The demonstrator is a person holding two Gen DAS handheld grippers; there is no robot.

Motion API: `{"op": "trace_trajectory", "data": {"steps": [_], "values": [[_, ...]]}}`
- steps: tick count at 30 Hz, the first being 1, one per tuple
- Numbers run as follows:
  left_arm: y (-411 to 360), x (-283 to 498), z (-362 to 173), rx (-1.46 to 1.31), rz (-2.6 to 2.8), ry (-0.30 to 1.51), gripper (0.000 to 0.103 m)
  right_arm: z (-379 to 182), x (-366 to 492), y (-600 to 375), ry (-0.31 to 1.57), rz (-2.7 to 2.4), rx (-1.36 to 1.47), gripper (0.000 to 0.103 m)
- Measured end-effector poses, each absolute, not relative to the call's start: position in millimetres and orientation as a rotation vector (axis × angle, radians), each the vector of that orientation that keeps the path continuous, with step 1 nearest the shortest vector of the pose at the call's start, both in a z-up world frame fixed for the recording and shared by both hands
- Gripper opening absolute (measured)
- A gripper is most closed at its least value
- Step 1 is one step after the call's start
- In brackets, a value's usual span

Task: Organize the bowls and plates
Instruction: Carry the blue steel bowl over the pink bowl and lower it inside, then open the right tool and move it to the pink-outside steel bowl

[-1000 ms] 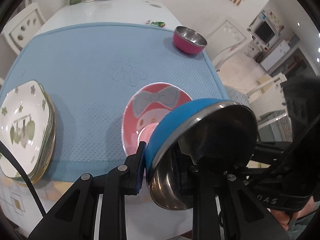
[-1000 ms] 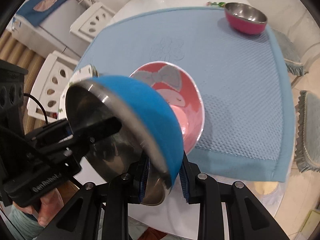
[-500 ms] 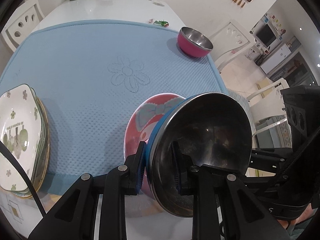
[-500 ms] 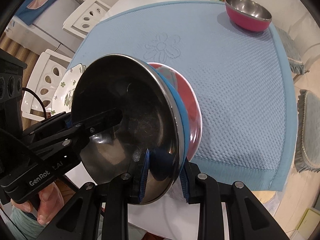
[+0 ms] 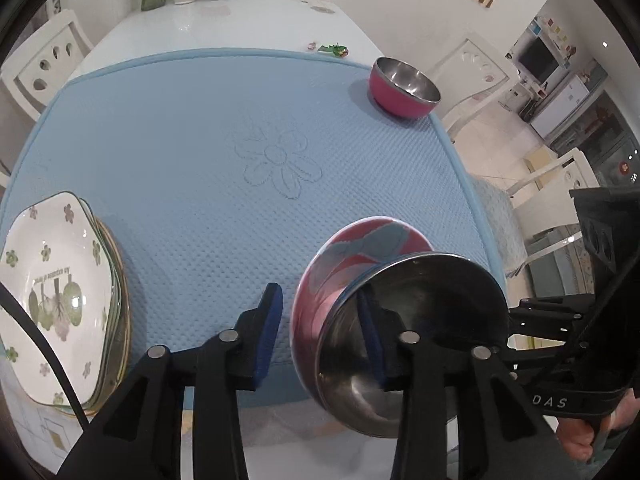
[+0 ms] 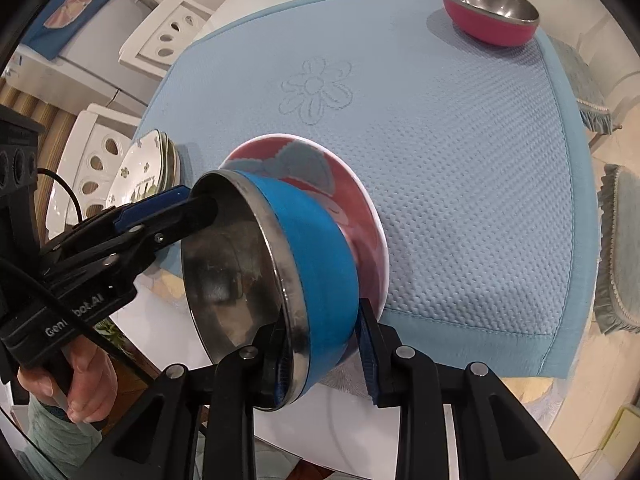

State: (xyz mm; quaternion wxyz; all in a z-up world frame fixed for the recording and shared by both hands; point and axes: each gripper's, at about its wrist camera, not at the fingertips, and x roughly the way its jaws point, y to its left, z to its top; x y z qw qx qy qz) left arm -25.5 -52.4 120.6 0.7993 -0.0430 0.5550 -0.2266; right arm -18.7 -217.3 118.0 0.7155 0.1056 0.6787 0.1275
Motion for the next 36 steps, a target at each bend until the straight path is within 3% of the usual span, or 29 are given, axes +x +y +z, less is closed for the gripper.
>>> {"op": "trace_trajectory", "data": {"steps": [7, 24, 32, 33, 34, 36], "values": [[-53.3, -21.5, 125.3, -0.098, -0.48, 1.176, 0.036, 141.8, -14.1, -242.6, 1.415, 0.246, 0.249, 0.027], [-61.2, -2.4, 144.6, -0.093, -0.503, 1.148, 0.036, 140.9, -3.7, -267.6, 1.414, 0.224, 0.333, 0.029], [-85.3, 30.6, 163.5, -0.058, -0.545, 1.105, 0.036, 161.8, 13.1, -286.9, 1.292, 0.218, 0.385, 0.029], [-88.3, 35.3, 165.4, -0.055, -0.552, 1.099, 0.038, 163.9, 17.8, -289.0, 1.277, 0.215, 0.398, 0.032], [-94.7, 46.7, 168.9, -0.058, -0.564, 1.092, 0.04, 165.5, 23.2, -290.7, 1.266, 0.212, 0.413, 0.044], [-104.2, 65.6, 173.5, -0.072, -0.583, 1.089, 0.066, 168.2, 37.3, -301.0, 1.229, 0.198, 0.46, 0.061]]}}
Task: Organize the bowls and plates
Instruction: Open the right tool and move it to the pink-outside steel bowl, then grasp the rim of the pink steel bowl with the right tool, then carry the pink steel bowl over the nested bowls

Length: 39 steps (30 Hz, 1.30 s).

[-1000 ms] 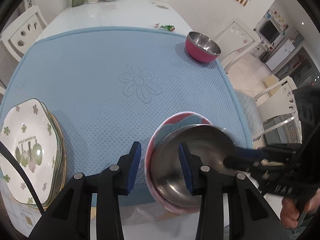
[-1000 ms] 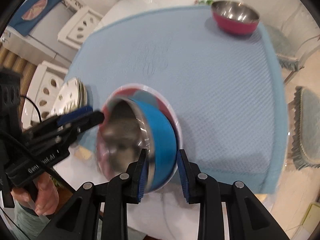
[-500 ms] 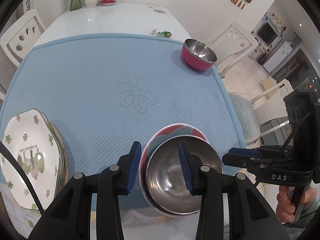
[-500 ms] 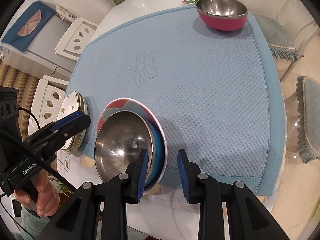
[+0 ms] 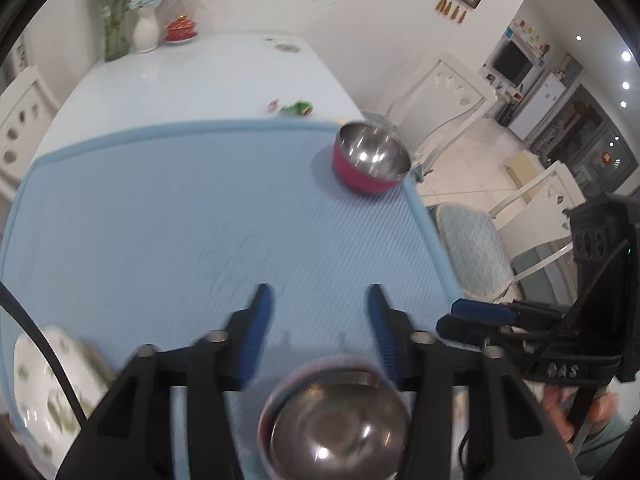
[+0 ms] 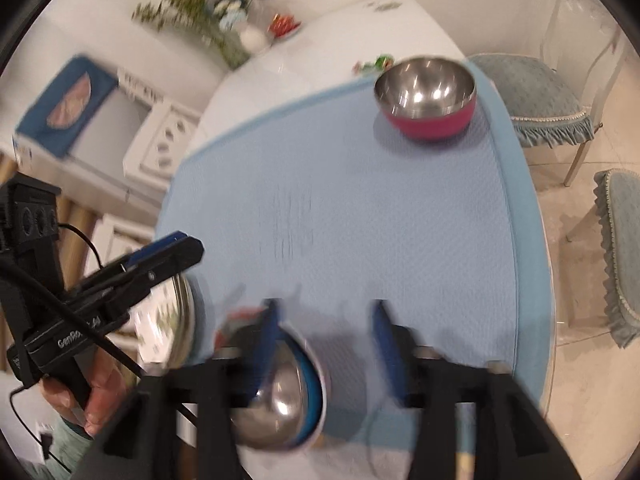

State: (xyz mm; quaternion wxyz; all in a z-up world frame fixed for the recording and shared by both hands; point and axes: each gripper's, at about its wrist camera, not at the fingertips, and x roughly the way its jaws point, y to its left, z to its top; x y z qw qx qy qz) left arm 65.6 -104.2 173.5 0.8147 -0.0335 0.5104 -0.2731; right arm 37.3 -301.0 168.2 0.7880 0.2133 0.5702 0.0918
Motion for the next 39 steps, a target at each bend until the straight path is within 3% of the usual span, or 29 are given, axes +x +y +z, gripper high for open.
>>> {"op": "trace_trajectory", "data": {"steps": [2, 10, 18, 23, 28, 32, 39], "values": [[-117.1, 89.2, 177.7, -0.103, -0.62, 1.073, 0.072, 168.4, 52.9, -314.5, 1.187, 0.169, 0.503, 0.062], [-177.2, 196.9, 149.5, -0.2, -0.697, 1.158, 0.069, 129.9, 131.7, -375.5, 1.16, -0.047, 0.662, 0.062], [-227.6, 264.3, 84.8, -0.238, -0.704, 1.291, 0.043, 88.8, 188.7, -416.5, 1.156, -0.151, 0.675, 0.061], [-245.1, 278.8, 57.7, -0.249, -0.714, 1.33, 0.04, 67.9, 206.7, -424.7, 1.171, -0.156, 0.674, 0.054], [-254.6, 289.7, 42.5, -0.266, -0.729, 1.353, 0.034, 51.9, 218.1, -423.6, 1.189, -0.134, 0.671, 0.042], [-260.5, 289.4, 36.1, -0.269, -0.749, 1.368, 0.018, 46.5, 222.5, -418.7, 1.194, -0.132, 0.658, 0.031], [-255.8, 279.1, 44.9, -0.25, -0.756, 1.335, 0.017, 55.8, 221.5, -410.5, 1.187, -0.156, 0.597, 0.028]]}}
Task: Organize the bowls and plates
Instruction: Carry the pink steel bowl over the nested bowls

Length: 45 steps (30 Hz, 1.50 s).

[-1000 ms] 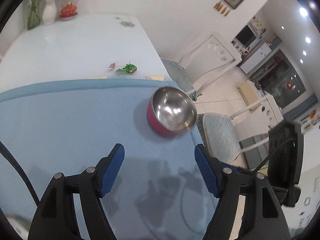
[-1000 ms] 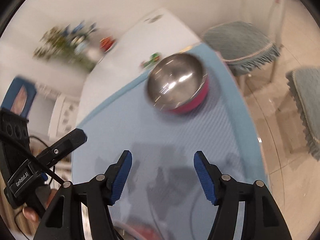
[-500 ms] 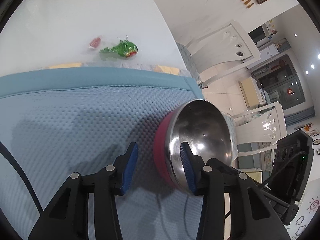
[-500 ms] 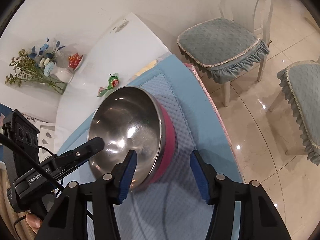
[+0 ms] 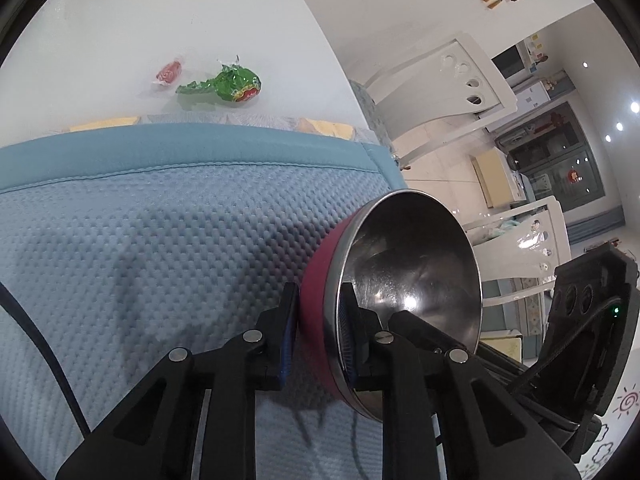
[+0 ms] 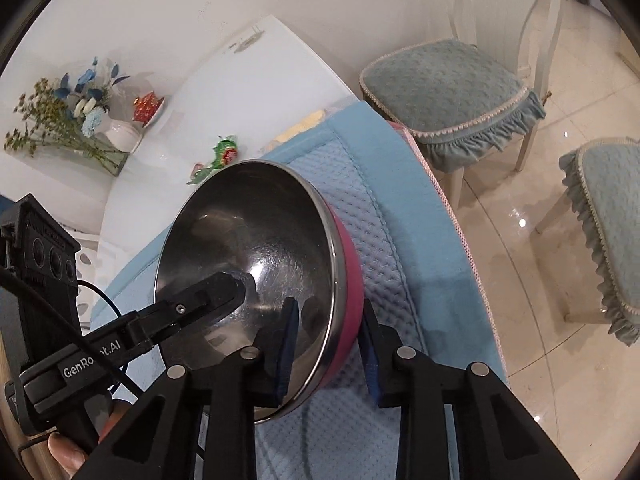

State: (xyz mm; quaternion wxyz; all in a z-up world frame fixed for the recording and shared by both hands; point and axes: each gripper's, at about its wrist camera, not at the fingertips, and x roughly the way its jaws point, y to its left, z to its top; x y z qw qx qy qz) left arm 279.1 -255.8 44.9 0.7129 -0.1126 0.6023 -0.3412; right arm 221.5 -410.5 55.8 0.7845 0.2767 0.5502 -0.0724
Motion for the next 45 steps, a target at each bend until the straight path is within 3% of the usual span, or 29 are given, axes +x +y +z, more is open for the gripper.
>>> {"op": "trace_trajectory", "data": {"steps": [9, 20, 31, 45], "values": [[-213.7, 236.2, 106.1, -0.277, -0.734, 1.233, 0.017, 119.8, 191.5, -377.2, 1.14, -0.111, 0.574, 0.028], [-126.3, 109.8, 180.1, -0.295, -0.583, 1.117, 0.017, 184.8, 93.8, -294.4, 1.17, 0.056, 0.498, 0.028], [-80.2, 23.3, 180.3, -0.32, -0.44, 1.137, 0.017, 183.7, 17.0, -241.2, 1.26, 0.153, 0.456, 0.028], [-62.3, -21.3, 169.4, -0.305, -0.363, 1.176, 0.017, 165.7, -12.1, -219.7, 1.344, 0.169, 0.441, 0.028]]}}
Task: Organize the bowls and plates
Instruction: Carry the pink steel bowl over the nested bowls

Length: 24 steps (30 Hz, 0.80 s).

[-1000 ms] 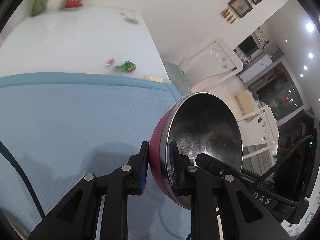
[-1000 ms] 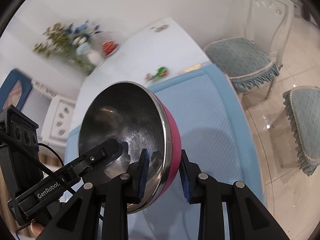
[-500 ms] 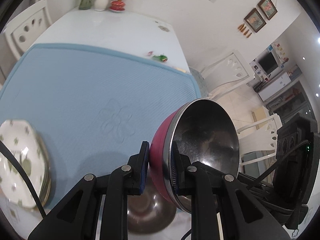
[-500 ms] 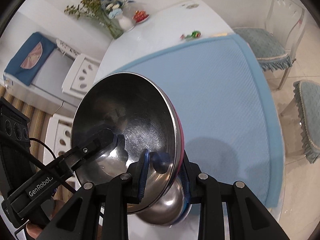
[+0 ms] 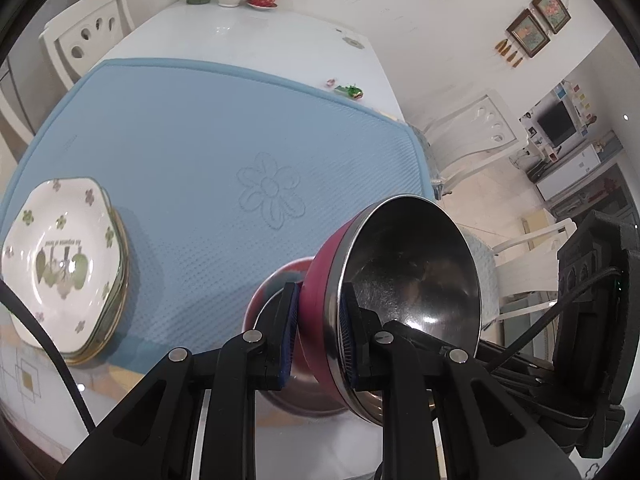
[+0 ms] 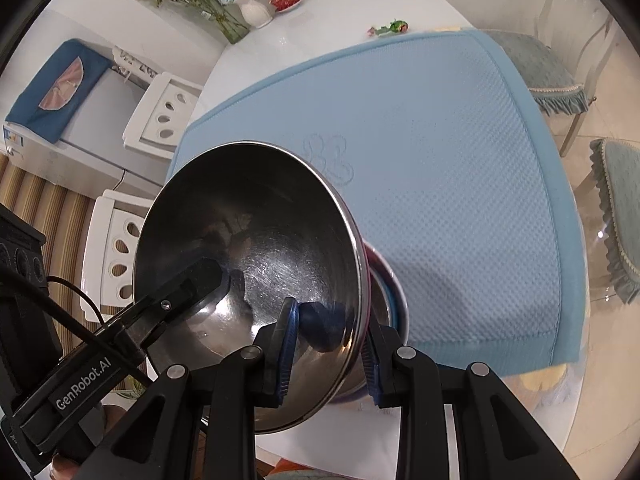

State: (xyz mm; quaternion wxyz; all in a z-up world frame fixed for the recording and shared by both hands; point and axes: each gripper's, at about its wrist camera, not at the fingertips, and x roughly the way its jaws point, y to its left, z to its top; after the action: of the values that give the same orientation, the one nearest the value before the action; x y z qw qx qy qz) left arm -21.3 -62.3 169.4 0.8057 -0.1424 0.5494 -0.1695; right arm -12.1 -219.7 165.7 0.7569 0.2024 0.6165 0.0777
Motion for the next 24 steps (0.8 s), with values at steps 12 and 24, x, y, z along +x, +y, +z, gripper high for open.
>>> {"op": "trace_trajectory", "data": {"steps": [12, 24], "values": [[-59.3, -34.2, 162.2, -0.305, -0.352, 1.191, 0.017, 158.5, -20.3, -215.5, 1.367, 0.159, 0.427, 0.028], [-64.3, -32.9, 142.1, -0.296, -0.359, 1.243, 0.017, 139.6, -24.1, -205.5, 1.417, 0.133, 0.424, 0.028]]}}
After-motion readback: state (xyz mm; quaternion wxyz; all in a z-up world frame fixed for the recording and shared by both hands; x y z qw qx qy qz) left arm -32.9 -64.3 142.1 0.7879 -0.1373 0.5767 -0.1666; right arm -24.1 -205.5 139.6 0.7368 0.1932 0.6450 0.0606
